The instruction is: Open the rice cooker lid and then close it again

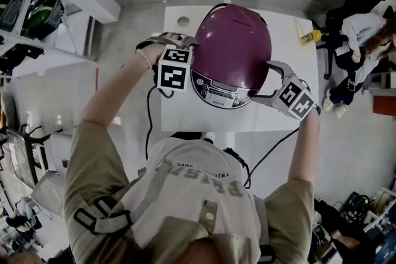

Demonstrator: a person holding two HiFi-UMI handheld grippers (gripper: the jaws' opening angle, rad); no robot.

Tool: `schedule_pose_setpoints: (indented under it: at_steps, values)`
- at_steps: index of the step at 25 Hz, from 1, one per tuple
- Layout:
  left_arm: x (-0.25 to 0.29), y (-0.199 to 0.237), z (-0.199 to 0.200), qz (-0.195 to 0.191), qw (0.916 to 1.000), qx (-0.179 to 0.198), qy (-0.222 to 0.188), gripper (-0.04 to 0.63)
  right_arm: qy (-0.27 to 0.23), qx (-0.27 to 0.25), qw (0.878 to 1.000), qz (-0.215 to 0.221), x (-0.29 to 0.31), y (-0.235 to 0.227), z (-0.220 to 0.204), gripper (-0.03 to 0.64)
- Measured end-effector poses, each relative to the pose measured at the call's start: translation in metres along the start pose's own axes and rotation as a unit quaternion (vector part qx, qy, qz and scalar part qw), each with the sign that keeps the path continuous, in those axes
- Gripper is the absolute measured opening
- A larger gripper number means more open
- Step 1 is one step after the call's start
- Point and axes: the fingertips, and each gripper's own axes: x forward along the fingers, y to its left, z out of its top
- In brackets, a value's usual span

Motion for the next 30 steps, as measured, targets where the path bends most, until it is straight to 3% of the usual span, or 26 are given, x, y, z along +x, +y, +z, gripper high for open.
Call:
schedule_pose_setpoints:
  at_steps: [11, 16, 20, 24, 27, 30]
  values:
    - [0.005, 0.002, -0.011, 0.005, 0.9938, 0.062, 0.093, 0.525, 0.094, -0.032, 0.995, 0.013, 0.002, 0.001, -0.007, 0.463]
    - [0.005, 0.002, -0.009, 0.017, 0.995, 0.053, 0.083, 0.52, 0.075, -0.041, 0.996, -0.001, 0.004, 0.002, -0.008, 0.463]
    - [-0.002, 0.006, -0.007, 0.051, 0.9978, 0.008, 0.04, 0.517, 0.026, -0.03, 0.999, -0.024, 0.001, 0.003, -0.006, 0.463]
    - [-0.02, 0.008, -0.002, 0.084, 0.9952, -0.05, -0.011, 0.517, -0.02, 0.0, 0.998, -0.068, -0.013, 0.0, -0.004, 0.463]
    - [-0.038, 0.005, 0.006, 0.112, 0.9861, -0.106, -0.062, 0.517, -0.084, 0.018, 0.992, -0.097, -0.029, 0.005, 0.004, 0.463]
    - [-0.053, -0.007, 0.016, 0.136, 0.9685, -0.174, -0.115, 0.517, -0.157, 0.051, 0.976, -0.145, -0.048, 0.013, 0.012, 0.463]
